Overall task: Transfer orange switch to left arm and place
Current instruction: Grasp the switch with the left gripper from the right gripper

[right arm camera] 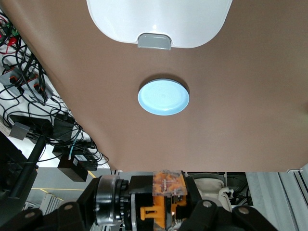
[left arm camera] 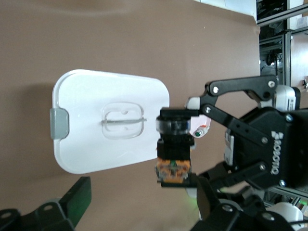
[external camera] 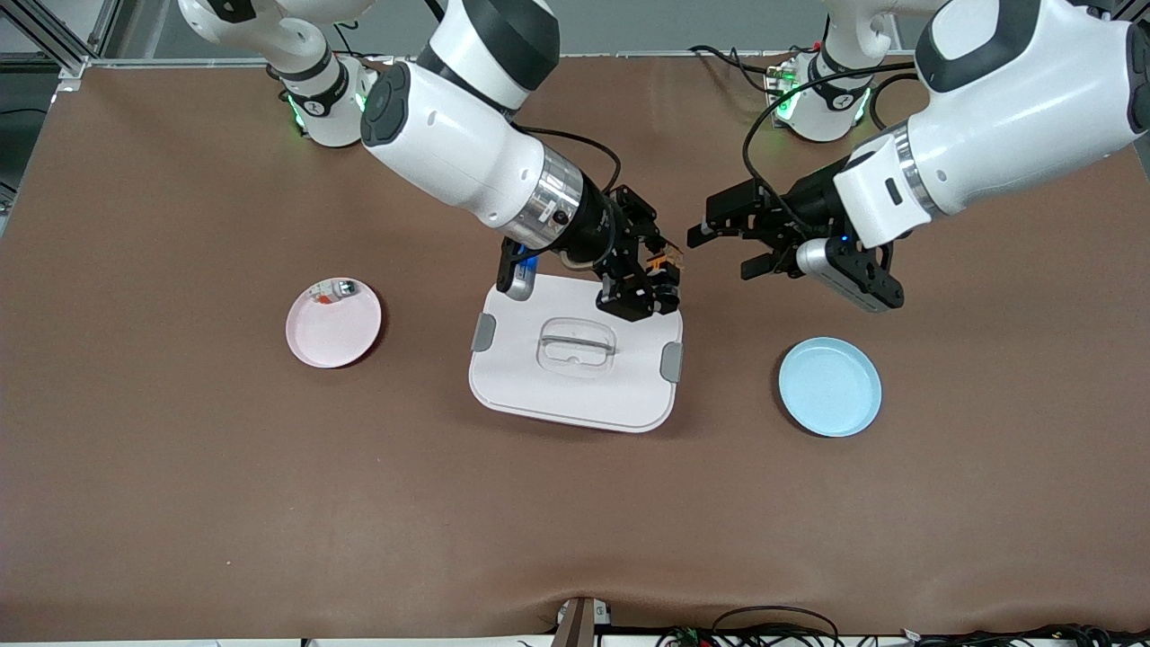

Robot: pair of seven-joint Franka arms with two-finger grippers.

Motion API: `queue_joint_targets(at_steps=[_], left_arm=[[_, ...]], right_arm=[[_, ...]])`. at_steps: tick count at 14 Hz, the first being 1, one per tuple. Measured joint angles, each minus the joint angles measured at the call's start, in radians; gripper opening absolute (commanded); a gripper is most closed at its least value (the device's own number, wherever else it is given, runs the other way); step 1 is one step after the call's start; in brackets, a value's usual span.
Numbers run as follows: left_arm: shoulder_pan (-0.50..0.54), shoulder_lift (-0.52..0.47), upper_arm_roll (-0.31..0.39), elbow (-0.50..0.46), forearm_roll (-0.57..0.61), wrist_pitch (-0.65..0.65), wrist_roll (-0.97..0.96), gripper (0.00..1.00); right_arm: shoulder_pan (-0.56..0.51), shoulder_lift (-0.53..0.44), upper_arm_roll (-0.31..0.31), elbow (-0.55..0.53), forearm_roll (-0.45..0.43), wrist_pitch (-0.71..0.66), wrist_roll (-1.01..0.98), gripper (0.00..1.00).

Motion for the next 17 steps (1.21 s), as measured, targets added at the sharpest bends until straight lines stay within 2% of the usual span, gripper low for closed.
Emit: queue_joint_targets(at_steps=[5,7,11,15,16,17], left_arm=[[-0.048,0.039,-0.002,0.000,-0.029,0.101,0.000,0.88],[-0.052,0.046,-0.002,0.000,-0.030,0.107,0.000,0.65],[-0.055,0.046,-0.004,0.008,-0.050,0.107,0.000,0.02],[-0.056,0.046,-0.004,0.010,-0.051,0.107,0.001,0.00],[-0.056,0.046,-0.004,0.010,-0.051,0.107,0.001,0.00],[-0.056,0.046,-0.004,0.010,-0.051,0.107,0.001,0.00]], right_arm=[[0.002,0.000,0.000,0.012,0.000,0.043,0.015,0.00],[0.009,0.000,0.001,0.012,0.000,0.068,0.017,0.00],[0.015,0.005,0.001,0.012,0.000,0.077,0.019,0.00],[0.015,0.005,0.001,0.014,0.000,0.076,0.020,0.00],[0.015,0.005,0.001,0.014,0.000,0.076,0.020,0.65],[0.015,0.005,0.001,0.014,0.000,0.076,0.020,1.00]])
